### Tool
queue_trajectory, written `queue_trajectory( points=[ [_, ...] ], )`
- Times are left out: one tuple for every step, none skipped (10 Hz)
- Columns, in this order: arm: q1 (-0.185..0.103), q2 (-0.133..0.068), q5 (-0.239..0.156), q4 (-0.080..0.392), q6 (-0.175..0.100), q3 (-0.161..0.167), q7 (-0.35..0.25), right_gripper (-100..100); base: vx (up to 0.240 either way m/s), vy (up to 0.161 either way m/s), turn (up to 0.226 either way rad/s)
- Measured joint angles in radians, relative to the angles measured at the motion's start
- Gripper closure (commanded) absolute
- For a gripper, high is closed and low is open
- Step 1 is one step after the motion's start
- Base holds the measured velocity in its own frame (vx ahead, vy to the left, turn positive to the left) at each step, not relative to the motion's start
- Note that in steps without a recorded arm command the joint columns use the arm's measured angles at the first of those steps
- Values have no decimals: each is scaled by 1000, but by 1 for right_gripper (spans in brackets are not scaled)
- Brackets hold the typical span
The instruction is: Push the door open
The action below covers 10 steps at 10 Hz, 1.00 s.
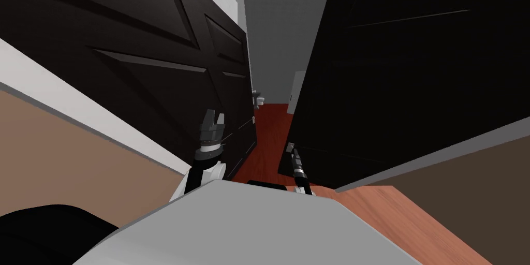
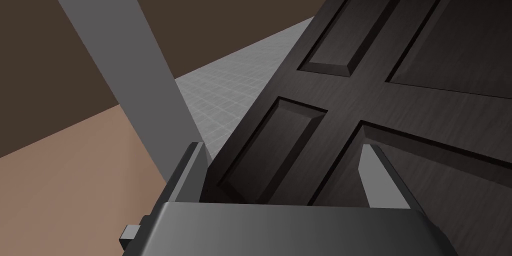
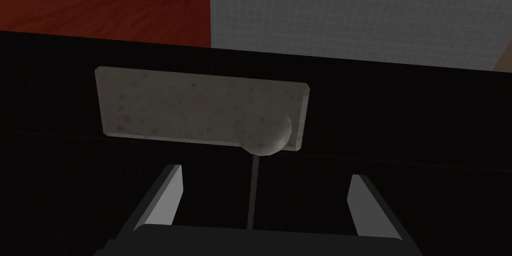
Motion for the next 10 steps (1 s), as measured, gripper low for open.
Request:
queue_trajectory(
  points=[
    [-2, 3, -1, 5, -4, -3, 1, -100, 211, -1, 16],
    [-3, 8, -1, 5, -6, -4, 2, -100, 211, -43, 20],
    [-5, 14, -2, 9, -9, -7, 3, -100, 83, -21, 2],
    [-4, 16, -2, 10, -11, -6, 3, 100, -19, 9, 1],
    [-5, 15, -2, 9, -10, -6, 3, 100, -30, 7, 5],
    [-7, 14, -2, 9, -9, -7, 3, 100, -18, 3, 2],
    [-6, 14, -2, 9, -8, -7, 3, 100, -11, 2, -2],
    [-5, 14, -2, 10, -7, -7, 3, 100, -7, 2, -2],
    [-4, 14, -2, 11, -7, -6, 3, 100, 0, 0, 0],
    [-4, 14, -2, 11, -6, -6, 3, 100, 112, -6, -71]
  ],
)
